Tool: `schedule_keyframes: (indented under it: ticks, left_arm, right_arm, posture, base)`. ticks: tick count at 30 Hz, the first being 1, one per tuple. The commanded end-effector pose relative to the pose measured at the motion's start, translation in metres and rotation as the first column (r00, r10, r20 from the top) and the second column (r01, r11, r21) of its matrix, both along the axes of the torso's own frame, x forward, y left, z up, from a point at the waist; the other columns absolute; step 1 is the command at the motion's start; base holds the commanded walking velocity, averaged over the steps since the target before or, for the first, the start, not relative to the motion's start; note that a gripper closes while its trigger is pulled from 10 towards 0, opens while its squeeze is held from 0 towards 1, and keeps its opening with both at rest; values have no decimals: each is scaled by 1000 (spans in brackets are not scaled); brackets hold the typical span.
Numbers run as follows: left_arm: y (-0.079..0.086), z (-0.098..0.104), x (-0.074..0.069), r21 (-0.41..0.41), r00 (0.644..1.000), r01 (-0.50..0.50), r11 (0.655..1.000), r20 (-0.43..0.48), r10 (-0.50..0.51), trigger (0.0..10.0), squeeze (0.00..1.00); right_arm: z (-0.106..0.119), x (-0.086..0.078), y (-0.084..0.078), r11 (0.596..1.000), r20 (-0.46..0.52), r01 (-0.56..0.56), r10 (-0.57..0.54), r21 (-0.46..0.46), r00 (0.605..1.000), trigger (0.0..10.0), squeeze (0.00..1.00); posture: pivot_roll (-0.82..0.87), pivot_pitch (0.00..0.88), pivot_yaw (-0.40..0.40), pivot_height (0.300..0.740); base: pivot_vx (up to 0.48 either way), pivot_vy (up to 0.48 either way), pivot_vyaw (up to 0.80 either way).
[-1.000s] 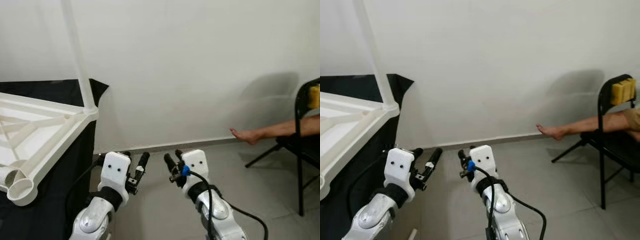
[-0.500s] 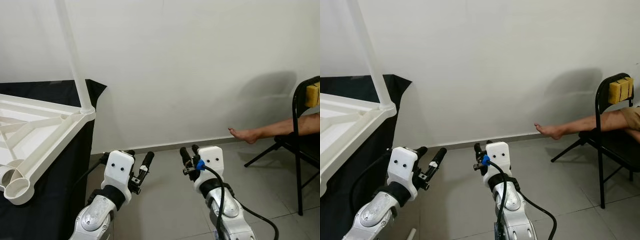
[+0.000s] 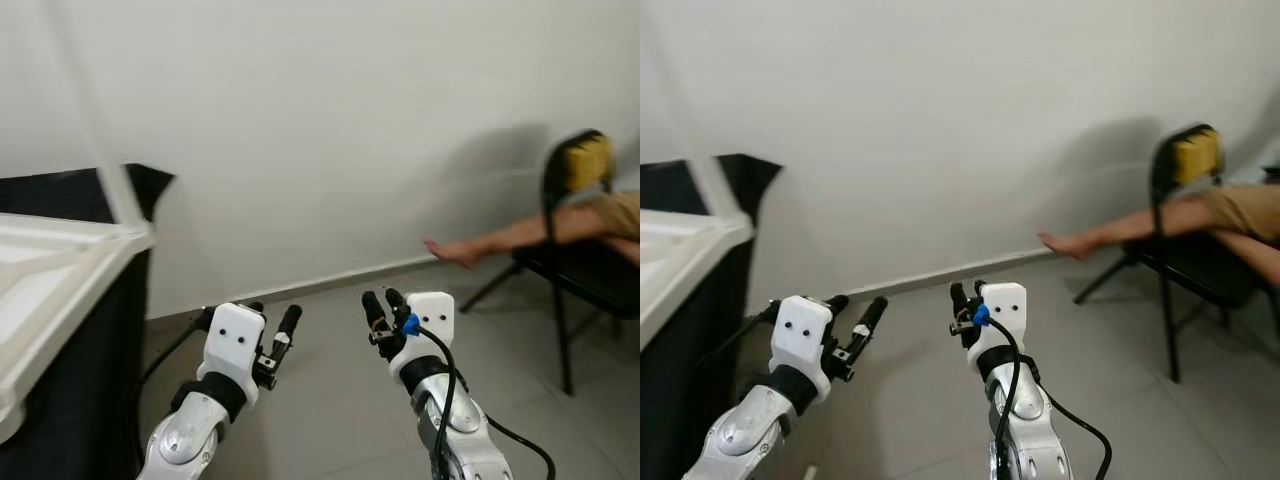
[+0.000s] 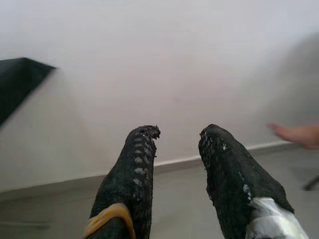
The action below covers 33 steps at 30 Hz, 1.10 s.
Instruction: Building children table
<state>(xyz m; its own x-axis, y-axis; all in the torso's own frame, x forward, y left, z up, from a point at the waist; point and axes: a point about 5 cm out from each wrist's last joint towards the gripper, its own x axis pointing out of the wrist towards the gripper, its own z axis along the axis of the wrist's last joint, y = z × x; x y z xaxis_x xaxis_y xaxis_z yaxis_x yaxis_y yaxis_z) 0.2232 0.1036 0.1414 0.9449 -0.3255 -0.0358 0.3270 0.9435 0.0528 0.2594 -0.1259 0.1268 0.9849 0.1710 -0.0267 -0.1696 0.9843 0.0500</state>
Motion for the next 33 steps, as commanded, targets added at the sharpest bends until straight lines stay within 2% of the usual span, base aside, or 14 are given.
schedule_keyframes:
  ticks: [1,16,28,33]
  left_arm:
    - [2,0,1,17,1000,-9,1000,4,9,10000,0]
    - [-1,-1,-1,20,1000,22,1000,2,-22,10000,0]
    - [0,-1,-1,20,1000,13,1000,3,-13,10000,0]
    - [2,0,1,26,1000,-1,1000,9,1,10000,0]
  right_arm:
    - [-4,0,3,1000,-20,-8,8,2,1000,10000,0]
    - [-5,-1,4,1000,-17,-19,19,-6,1000,10000,0]
    - [-5,-1,4,999,-21,-28,27,-17,999,10000,0]
    - [-5,-1,5,999,-21,-33,32,-23,999,10000,0]
  posture:
    - [55,35,-19,740]
    - [53,27,-15,740]
    - [51,18,-19,740]
    - [50,14,-20,740]
  base:
    - [0,0,0]
    - [0,0,0]
    - [-318,0,0]
    - [0,0,0]
